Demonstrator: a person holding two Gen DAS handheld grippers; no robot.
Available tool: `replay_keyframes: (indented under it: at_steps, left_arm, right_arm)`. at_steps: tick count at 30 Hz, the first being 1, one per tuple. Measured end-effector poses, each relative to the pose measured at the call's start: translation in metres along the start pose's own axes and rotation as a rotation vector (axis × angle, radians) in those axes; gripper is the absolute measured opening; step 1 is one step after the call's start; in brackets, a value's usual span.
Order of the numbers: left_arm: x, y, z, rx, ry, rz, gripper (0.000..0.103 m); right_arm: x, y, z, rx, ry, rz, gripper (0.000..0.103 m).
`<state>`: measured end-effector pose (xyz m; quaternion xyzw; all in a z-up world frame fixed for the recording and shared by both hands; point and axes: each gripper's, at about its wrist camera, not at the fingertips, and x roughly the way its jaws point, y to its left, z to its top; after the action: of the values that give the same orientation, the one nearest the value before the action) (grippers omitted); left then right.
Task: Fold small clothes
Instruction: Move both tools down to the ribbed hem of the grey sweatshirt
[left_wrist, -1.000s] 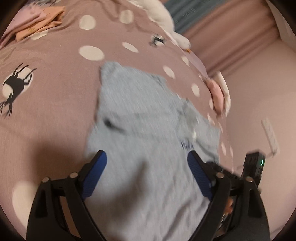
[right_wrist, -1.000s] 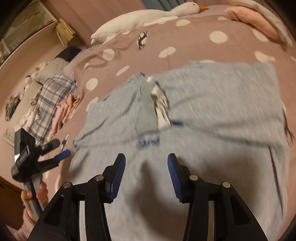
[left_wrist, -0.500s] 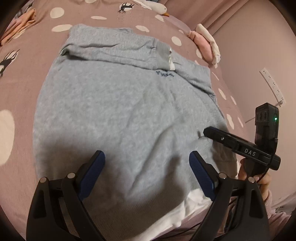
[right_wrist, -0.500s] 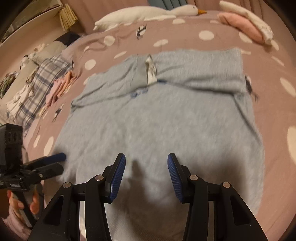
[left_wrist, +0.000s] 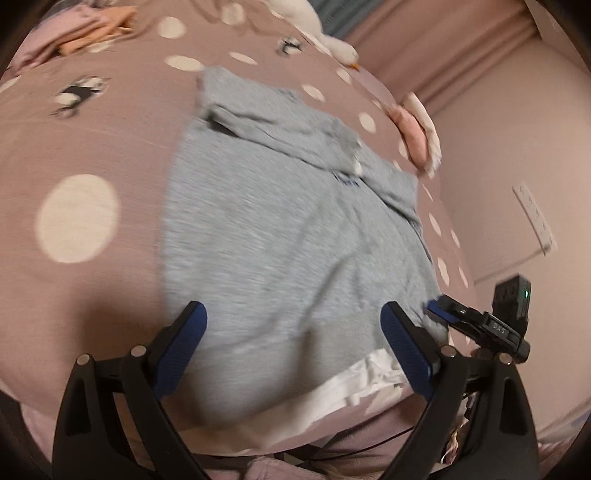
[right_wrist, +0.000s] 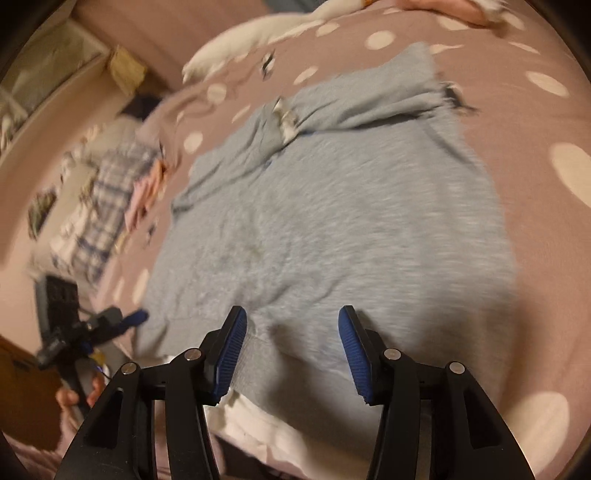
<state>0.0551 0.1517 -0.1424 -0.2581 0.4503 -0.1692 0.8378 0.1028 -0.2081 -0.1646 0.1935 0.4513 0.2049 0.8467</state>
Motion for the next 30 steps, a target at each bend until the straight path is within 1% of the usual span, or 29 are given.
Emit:
replay_keyframes:
  at_steps: [2,4,7,12,14,17,22,25,30]
  left_arm:
    - [-0.006,0.013,0.004,-0.046,-0.016,0.005,0.097]
    - [-0.009,0.025,0.005,-0.088,-0.026,0.017,0.097]
    - [-0.016,0.037,0.005,-0.132,-0.052,0.020,0.097]
    - [-0.012,0.048,0.005,-0.181,-0.036,0.005,0.097]
    - [-0.010,0.050,0.004,-0.189,-0.029,-0.004,0.097]
    - [-0.008,0.050,0.006,-0.186,-0.024,-0.006,0.097]
    - [-0.005,0.051,0.010,-0.182,-0.023,-0.010,0.097]
    - [-0.002,0.050,0.012,-0.179,-0.018,-0.010,0.097]
    - [-0.001,0.049,0.013,-0.179,-0.018,-0.020,0.100]
  right_arm:
    - [-0.010,-0.012,0.003,0.042,-0.045,-0.023,0.057]
    - [-0.017,-0.026,0.006,0.098,-0.070,-0.034,0.057]
    - [-0.020,-0.039,0.006,0.152,-0.081,-0.026,0.057]
    - [-0.021,-0.045,0.007,0.156,-0.084,-0.055,0.057]
    - [-0.026,-0.053,0.009,0.179,-0.099,-0.077,0.057]
    - [-0.027,-0.066,0.009,0.224,-0.095,-0.050,0.057]
    - [-0.022,-0.062,0.011,0.189,-0.074,-0.058,0.058]
    - [-0.018,-0.064,0.013,0.202,-0.063,-0.036,0.057]
    - [-0.012,-0.063,0.018,0.194,-0.053,-0.029,0.058]
